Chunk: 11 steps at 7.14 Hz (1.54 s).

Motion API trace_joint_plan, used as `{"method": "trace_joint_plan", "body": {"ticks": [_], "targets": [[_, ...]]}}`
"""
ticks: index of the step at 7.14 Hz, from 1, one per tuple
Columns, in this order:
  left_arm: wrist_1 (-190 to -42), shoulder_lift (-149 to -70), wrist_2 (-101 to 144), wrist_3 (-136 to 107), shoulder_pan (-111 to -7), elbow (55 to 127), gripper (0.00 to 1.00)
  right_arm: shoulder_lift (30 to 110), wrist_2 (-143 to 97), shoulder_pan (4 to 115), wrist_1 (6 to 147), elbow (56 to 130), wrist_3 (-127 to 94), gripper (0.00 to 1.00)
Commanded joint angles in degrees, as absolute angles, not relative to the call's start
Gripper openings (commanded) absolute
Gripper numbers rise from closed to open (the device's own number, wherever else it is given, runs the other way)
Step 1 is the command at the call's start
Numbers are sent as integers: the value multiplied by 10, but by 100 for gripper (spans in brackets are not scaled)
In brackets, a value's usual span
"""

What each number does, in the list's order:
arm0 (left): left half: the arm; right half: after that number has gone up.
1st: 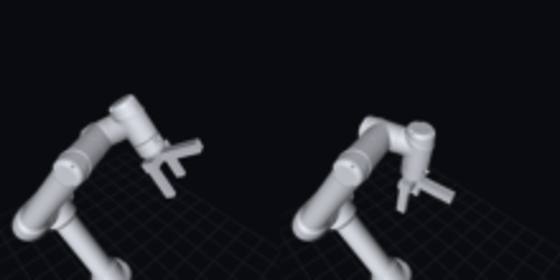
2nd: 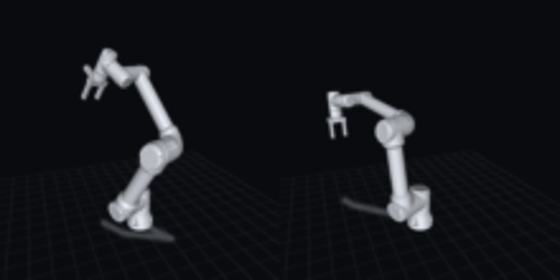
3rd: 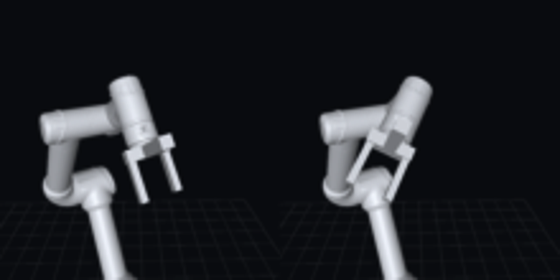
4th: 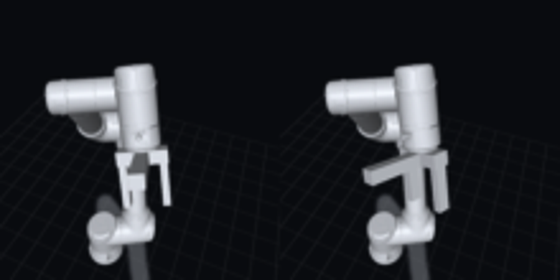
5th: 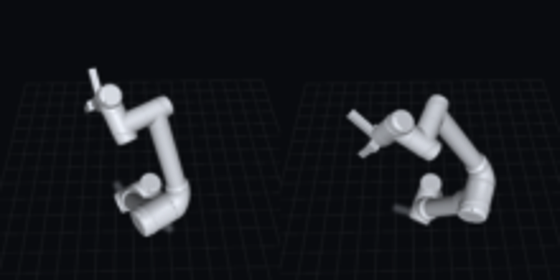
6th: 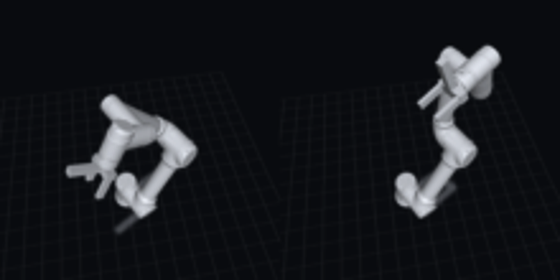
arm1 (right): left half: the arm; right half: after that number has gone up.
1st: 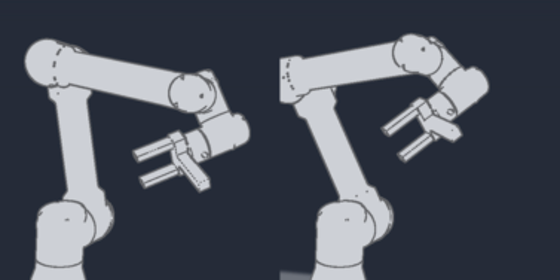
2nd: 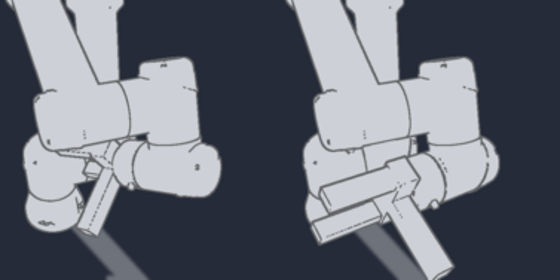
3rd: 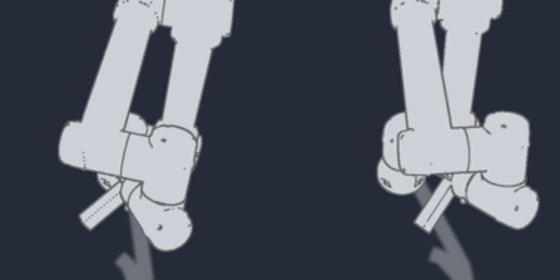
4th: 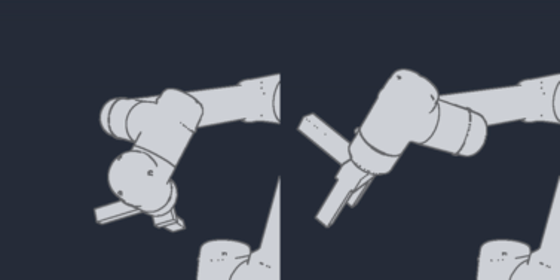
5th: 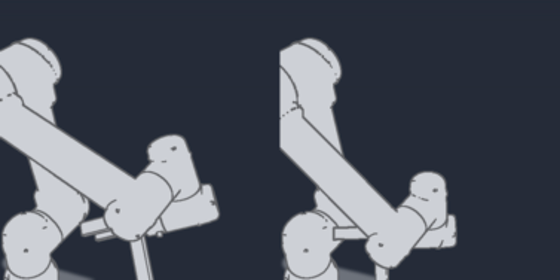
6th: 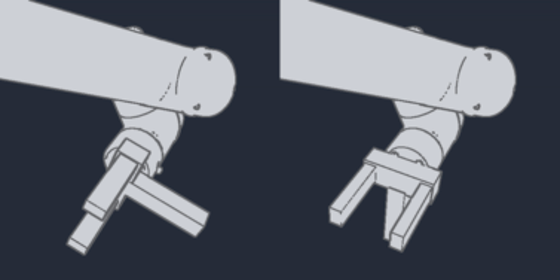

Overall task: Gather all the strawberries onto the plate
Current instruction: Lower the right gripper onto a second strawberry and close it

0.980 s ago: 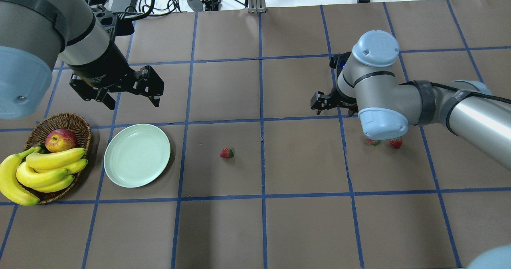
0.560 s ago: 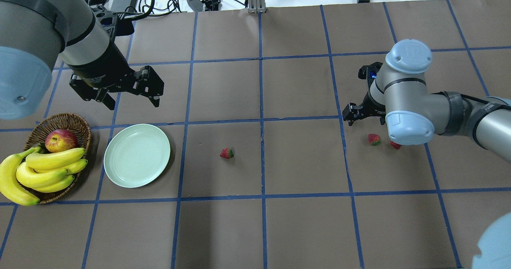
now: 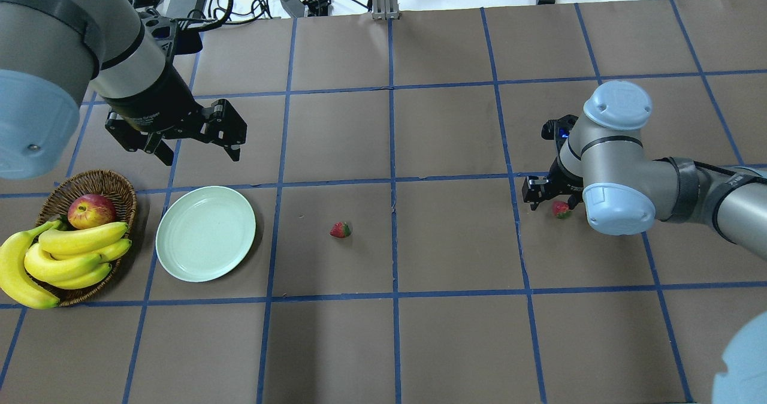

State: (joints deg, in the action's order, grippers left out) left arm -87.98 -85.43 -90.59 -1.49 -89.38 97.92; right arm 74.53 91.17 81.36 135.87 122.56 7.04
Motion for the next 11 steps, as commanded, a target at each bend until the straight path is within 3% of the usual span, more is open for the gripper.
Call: {"method": "trace_joint_plan", "body": {"ticks": [1,2,3,5,8,11], "targets": [[-880,-854,-905,-16,-894,979,100,745,916,812,1358,1229,70,46],[-880,-854,-906,-15,-894,979,100,745,914,812,1359,1228,65,19],[-880,-855,-906,-16,-894,979,100,746,915,812,1360,1225,62,1],[-880,-855,-906,-15,-894,979,100,756,902,830,1353,1221,-6,0],[-879,-854,-907,-16,-893,979,100,739,876,980,1354,1168,-165,1],[-879,-854,-907,-18,-893,980,100,709,764,1047,1365,1142,-271,0]]}}
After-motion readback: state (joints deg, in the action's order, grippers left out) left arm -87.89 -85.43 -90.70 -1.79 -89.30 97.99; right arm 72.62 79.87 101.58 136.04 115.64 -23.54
